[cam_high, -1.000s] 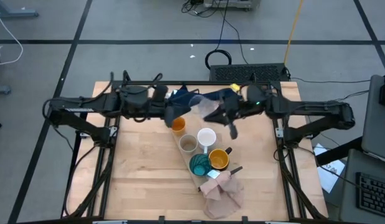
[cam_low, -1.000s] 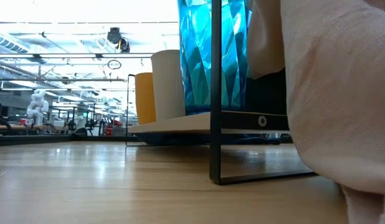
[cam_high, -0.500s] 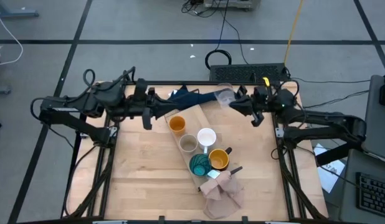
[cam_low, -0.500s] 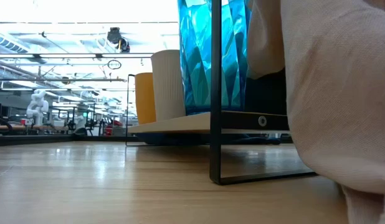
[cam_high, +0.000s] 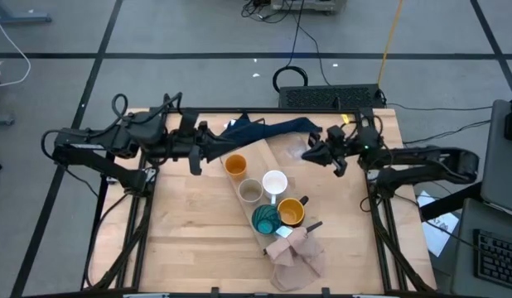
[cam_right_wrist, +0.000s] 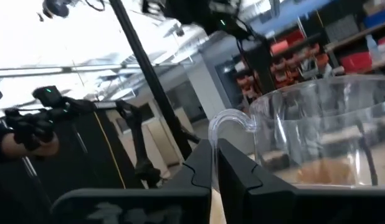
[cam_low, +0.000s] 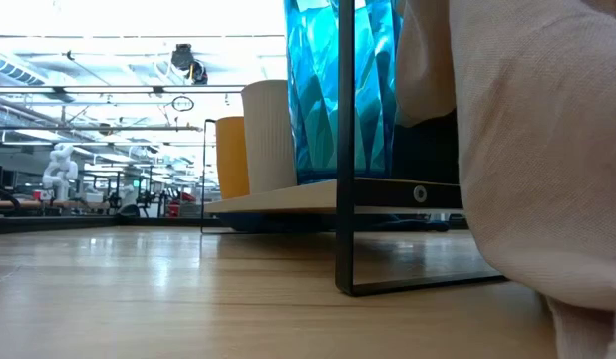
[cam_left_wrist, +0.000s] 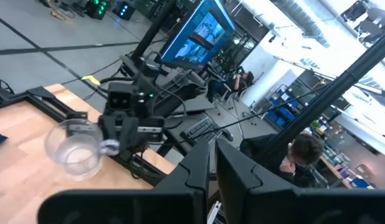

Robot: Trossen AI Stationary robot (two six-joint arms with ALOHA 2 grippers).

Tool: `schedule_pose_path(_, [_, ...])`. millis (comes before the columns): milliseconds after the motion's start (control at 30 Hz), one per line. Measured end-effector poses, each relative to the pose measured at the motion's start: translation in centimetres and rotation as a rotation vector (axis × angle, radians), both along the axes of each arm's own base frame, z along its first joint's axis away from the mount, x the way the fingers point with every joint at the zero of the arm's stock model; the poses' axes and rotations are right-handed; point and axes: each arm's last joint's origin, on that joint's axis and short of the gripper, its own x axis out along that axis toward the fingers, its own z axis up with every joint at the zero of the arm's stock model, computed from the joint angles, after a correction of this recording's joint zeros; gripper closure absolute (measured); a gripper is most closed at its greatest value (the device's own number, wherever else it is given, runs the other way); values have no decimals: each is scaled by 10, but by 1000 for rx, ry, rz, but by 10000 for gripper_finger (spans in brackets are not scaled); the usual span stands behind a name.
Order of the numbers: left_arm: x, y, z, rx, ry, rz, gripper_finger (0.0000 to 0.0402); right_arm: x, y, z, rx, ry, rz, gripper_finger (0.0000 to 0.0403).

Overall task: Stack small to large cups/mugs on shelf
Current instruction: Put the transparent mug on the shelf

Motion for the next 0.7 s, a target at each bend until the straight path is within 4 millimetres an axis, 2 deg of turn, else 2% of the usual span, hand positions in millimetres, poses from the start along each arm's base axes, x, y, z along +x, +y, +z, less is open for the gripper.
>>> schedule_pose_path(467, [0,-1,0,-11,2,-33,376,20,-22,-34,27,-18,-32,403])
schedule_pose_path(567, [0,-2,0,-11,2,-54,376,25,-25,-45,41,36,-14,403])
schedule_pose_path(700, [0,-3,0,-17,2,-68,376,34,-29,-50,13,53,17,403])
